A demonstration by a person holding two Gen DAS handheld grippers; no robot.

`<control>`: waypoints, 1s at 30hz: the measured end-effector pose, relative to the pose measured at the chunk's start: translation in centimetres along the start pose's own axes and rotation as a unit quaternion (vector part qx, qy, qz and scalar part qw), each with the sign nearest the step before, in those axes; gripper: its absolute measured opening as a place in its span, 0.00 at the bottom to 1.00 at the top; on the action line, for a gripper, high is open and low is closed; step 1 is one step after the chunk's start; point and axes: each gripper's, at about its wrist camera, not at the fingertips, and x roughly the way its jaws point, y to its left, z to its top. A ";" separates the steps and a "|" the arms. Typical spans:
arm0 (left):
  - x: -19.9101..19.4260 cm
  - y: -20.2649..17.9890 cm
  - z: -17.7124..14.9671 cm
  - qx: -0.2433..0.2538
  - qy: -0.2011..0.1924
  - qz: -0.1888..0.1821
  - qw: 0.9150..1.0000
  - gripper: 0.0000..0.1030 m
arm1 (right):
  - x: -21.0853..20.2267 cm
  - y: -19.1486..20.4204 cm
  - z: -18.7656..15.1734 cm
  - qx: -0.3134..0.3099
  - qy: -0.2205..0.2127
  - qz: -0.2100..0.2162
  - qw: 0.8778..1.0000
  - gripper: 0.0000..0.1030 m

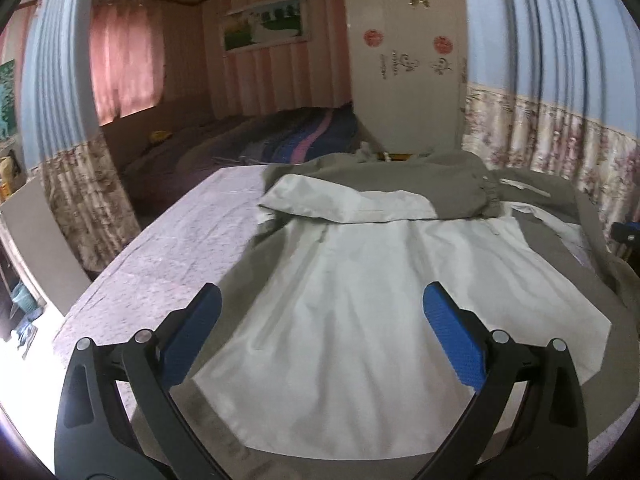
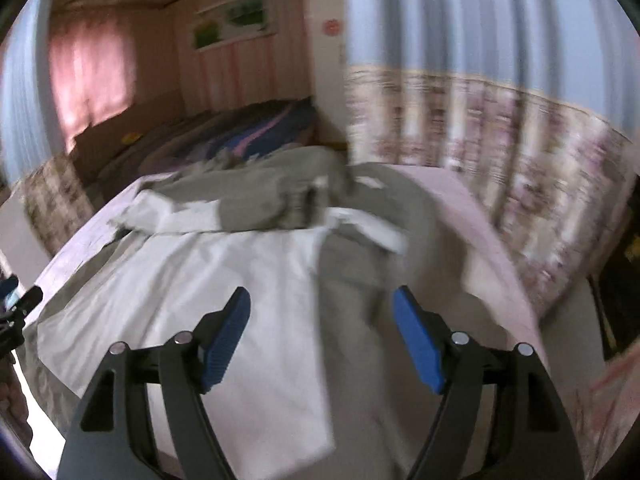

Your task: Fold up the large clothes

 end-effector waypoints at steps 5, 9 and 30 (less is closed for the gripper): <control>0.3 -2.0 0.5 0.000 -0.002 -0.050 0.999 0.97 | -3.5 -3.6 -2.4 -0.004 0.016 -0.046 0.999 0.77; 1.0 -5.3 0.9 0.007 0.019 -0.119 0.993 0.97 | -4.4 -5.4 -4.1 0.006 0.043 -0.052 0.998 0.77; 2.8 -6.0 1.3 0.051 0.027 -0.168 0.984 0.97 | -1.9 -1.0 -1.3 0.011 0.065 -0.049 0.997 0.12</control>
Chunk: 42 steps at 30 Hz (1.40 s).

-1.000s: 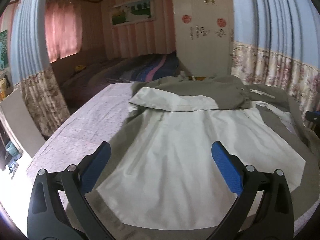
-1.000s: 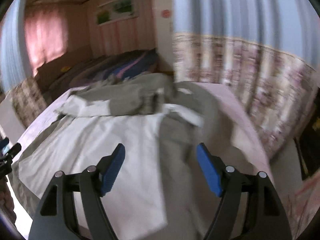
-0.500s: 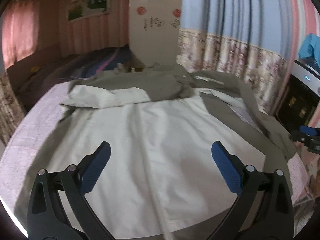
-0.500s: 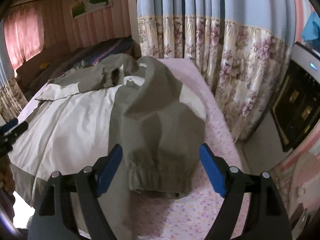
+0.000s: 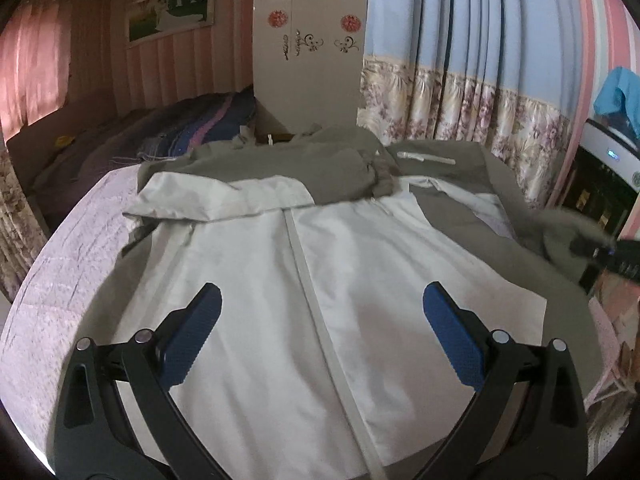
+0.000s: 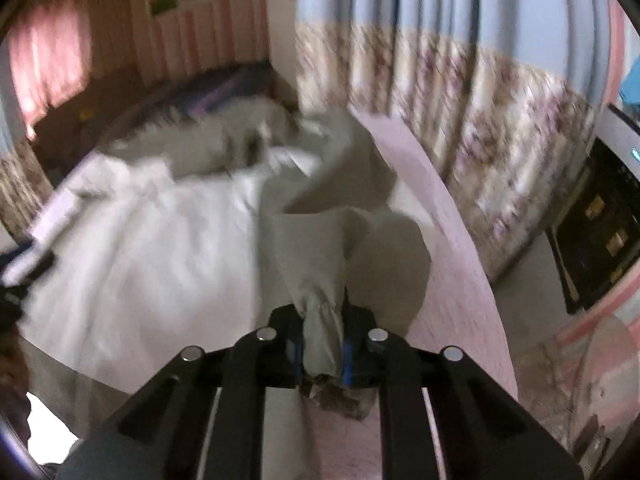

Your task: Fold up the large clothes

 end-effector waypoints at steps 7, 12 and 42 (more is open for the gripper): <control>-2.0 4.6 1.6 0.008 -0.030 0.033 0.999 0.97 | -2.7 8.9 3.5 -0.047 -0.040 0.090 0.994 0.13; -2.3 7.3 1.5 -0.010 -0.028 0.028 0.999 0.97 | -5.4 11.3 6.3 -0.068 -0.083 0.077 0.991 0.13; 0.6 2.1 -3.8 -0.132 0.043 0.033 0.990 0.97 | 2.7 9.0 5.3 -0.111 -0.069 0.085 0.988 0.75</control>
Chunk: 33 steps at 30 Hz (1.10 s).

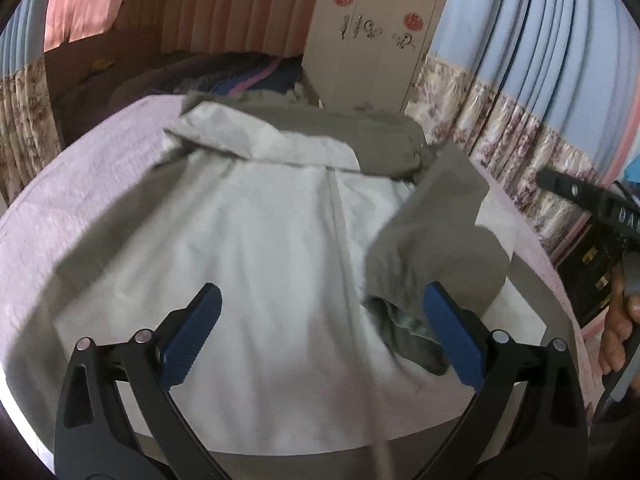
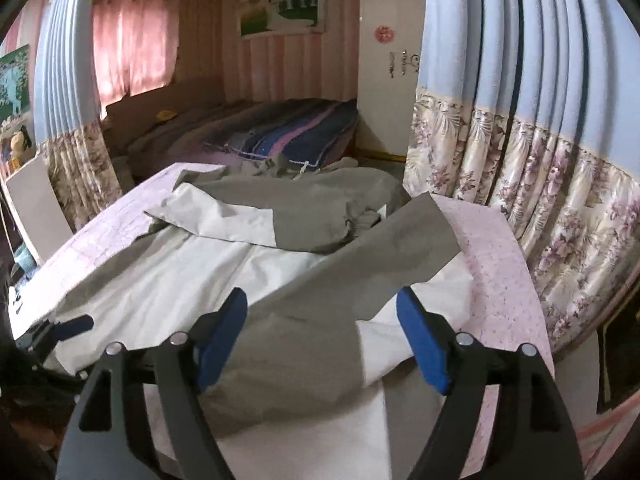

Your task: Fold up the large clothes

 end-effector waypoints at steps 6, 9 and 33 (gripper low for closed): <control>0.7 -1.7 -1.5 -0.008 0.004 0.046 0.999 0.97 | 2.0 -1.8 -0.7 -0.011 -0.026 -0.036 0.999 0.75; 0.7 -1.6 -1.1 -0.008 -0.015 0.078 0.997 0.97 | 2.1 -3.0 -3.0 0.020 -0.016 -0.040 0.999 0.75; 3.6 -6.5 -2.8 0.028 -0.017 0.069 0.997 0.97 | 0.9 -6.0 -8.9 0.088 -0.043 -0.113 0.989 0.80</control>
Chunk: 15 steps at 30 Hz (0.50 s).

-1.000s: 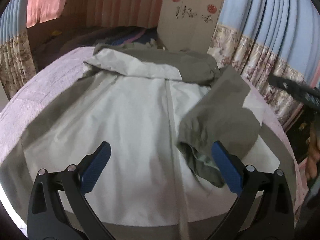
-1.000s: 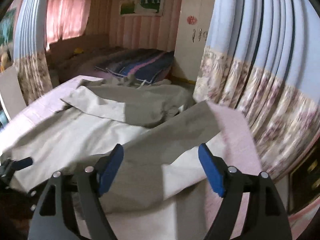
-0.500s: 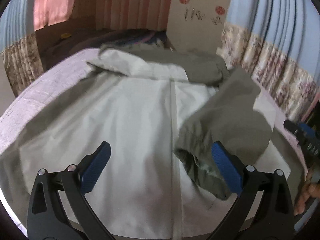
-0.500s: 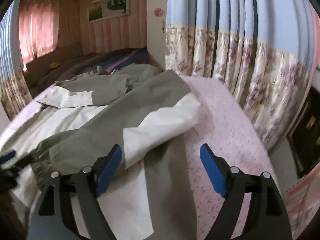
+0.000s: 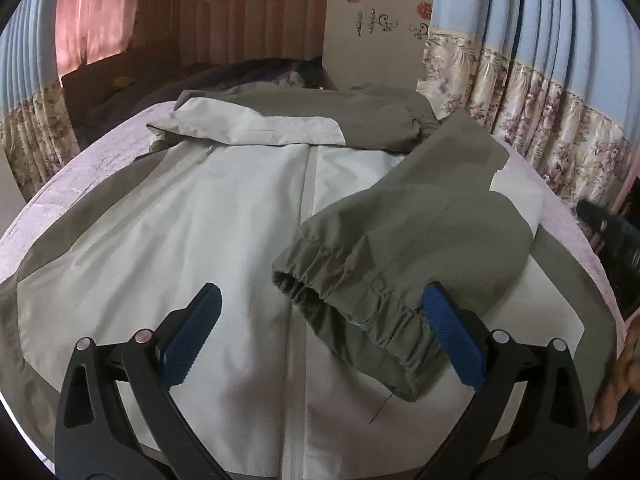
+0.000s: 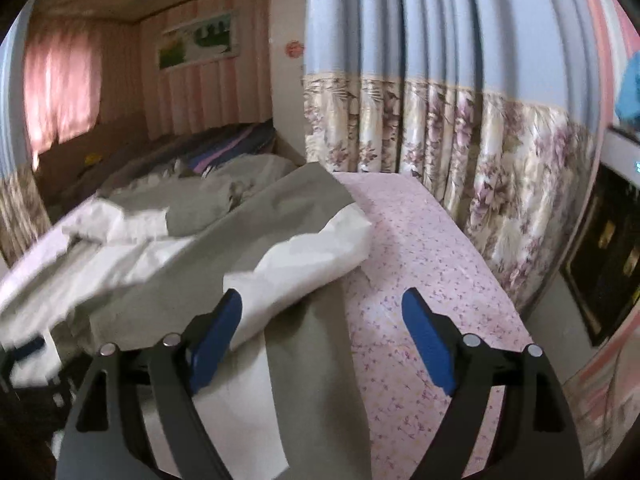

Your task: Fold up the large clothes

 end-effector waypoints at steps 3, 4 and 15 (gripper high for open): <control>0.2 -0.8 0.1 0.015 -0.004 -0.008 1.000 0.97 | -0.1 0.6 -0.7 -0.025 0.006 0.010 1.000 0.80; 0.3 -1.0 0.0 0.017 -0.004 -0.016 1.000 0.97 | -0.4 0.7 -1.0 -0.030 0.001 0.011 0.999 0.80; 1.5 -2.8 0.1 0.041 0.006 -0.013 0.999 0.73 | -0.4 1.2 -1.7 -0.013 0.007 0.026 1.000 0.80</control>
